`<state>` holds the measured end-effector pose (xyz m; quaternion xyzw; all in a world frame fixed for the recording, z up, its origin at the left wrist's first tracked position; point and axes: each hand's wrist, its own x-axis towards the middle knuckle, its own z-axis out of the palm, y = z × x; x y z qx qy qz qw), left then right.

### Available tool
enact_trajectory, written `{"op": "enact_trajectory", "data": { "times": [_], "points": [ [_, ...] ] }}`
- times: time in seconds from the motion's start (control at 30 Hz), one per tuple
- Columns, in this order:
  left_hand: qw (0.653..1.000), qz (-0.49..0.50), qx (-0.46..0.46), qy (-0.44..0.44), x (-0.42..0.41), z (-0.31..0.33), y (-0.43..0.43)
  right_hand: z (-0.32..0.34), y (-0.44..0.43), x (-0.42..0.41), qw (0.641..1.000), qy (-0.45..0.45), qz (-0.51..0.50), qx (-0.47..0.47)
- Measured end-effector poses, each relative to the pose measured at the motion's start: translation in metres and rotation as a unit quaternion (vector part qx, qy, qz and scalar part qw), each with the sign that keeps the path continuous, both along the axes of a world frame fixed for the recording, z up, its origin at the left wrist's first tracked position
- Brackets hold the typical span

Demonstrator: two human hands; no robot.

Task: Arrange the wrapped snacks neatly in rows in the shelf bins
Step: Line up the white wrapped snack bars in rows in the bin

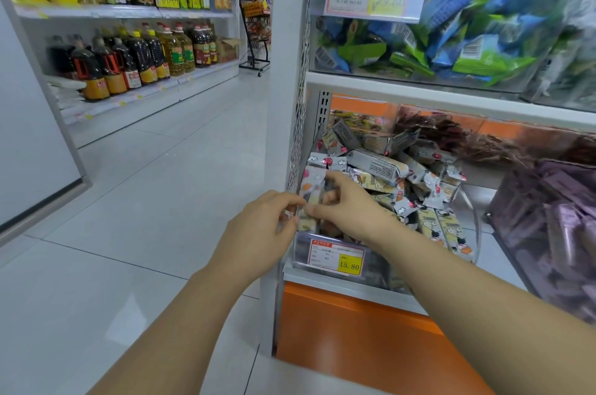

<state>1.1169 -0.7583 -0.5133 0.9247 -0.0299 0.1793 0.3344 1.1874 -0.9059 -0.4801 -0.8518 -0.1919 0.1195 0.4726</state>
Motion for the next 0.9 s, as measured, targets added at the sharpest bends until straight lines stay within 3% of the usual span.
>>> {"op": "enact_trajectory", "data": {
  "times": [0.17,0.3,0.4,0.57,0.77,0.9],
  "points": [
    [1.000,0.001,0.002,-0.005,-0.001,0.001,0.000,0.011,-0.016,-0.021,0.981,-0.187,-0.027,0.052],
    [1.000,0.004,0.003,-0.002,0.000,0.002,-0.002,0.020,-0.052,-0.019,0.935,-0.300,-0.125,0.143],
    [1.000,0.008,0.004,-0.003,0.000,0.003,-0.003,0.023,-0.079,-0.006,0.898,-0.374,-0.202,0.113],
    [1.000,0.008,0.002,-0.003,0.000,0.002,-0.003,0.025,-0.099,0.017,0.878,-0.369,-0.302,0.038],
    [1.000,0.003,0.000,0.001,-0.002,0.001,-0.001,0.024,-0.102,0.036,0.910,-0.271,-0.294,-0.113],
    [1.000,0.003,-0.004,0.001,-0.001,0.000,0.000,0.026,-0.101,0.022,0.892,-0.360,-0.253,-0.108]
  ]
}}
